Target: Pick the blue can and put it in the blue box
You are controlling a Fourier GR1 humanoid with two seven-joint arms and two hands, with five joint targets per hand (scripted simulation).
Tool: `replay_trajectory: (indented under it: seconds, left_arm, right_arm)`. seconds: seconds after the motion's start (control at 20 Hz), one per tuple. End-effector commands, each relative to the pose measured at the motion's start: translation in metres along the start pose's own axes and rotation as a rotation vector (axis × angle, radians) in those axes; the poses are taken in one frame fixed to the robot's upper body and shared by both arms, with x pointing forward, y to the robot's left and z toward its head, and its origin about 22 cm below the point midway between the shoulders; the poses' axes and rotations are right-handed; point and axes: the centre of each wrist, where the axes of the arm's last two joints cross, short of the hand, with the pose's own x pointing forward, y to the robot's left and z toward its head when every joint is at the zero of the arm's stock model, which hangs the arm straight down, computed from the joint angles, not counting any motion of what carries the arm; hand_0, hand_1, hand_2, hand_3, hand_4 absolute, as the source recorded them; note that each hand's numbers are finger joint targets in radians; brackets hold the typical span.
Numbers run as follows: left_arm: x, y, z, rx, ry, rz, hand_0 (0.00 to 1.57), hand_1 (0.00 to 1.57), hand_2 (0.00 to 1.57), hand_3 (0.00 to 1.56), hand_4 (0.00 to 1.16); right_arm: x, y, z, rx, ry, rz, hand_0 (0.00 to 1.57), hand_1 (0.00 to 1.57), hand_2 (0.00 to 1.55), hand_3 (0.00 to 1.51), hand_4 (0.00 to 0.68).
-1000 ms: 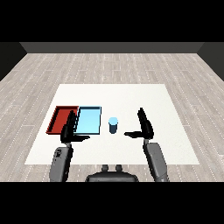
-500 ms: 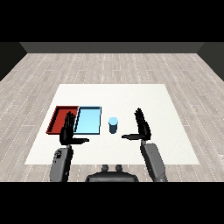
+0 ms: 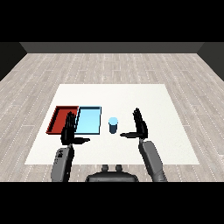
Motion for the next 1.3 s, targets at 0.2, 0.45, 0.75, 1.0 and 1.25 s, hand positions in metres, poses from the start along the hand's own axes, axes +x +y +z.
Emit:
replay_trajectory:
  seconds: [0.2, 0.45, 0.75, 1.0, 1.25]
  left_arm:
    - [-0.005, 0.000, 0.000, 0.019, 0.000, 0.028, 0.00, 0.00, 0.00, 0.00, 0.00]
    - [0.001, 0.032, -0.015, 0.016, -0.010, 0.022, 0.00, 0.00, 0.00, 0.00, 0.00]
    - [-0.003, -0.001, -0.004, 0.030, -0.014, 0.024, 0.00, 0.00, 0.00, 0.00, 0.00]
    - [0.006, 0.017, -0.009, -0.011, -0.021, 0.044, 0.00, 0.00, 0.00, 0.00, 0.00]
    - [-0.010, -0.005, 0.005, 0.016, -0.028, 0.035, 0.00, 0.00, 0.00, 0.00, 0.00]
  right_arm:
    - [-0.016, -0.006, -0.006, -0.016, 0.066, -0.053, 0.00, 0.00, 0.00, 0.00, 0.000]
    - [-0.036, 0.008, -0.009, 0.001, 0.090, -0.036, 0.00, 0.00, 0.00, 0.00, 0.000]
    - [-0.034, 0.013, -0.026, -0.025, 0.149, -0.079, 0.00, 0.00, 0.00, 0.00, 0.000]
    - [-0.058, 0.034, -0.012, -0.050, 0.160, -0.085, 0.00, 0.00, 0.00, 0.00, 0.000]
    - [-0.058, 0.029, -0.012, -0.036, 0.151, -0.104, 0.00, 0.00, 0.00, 0.00, 0.000]
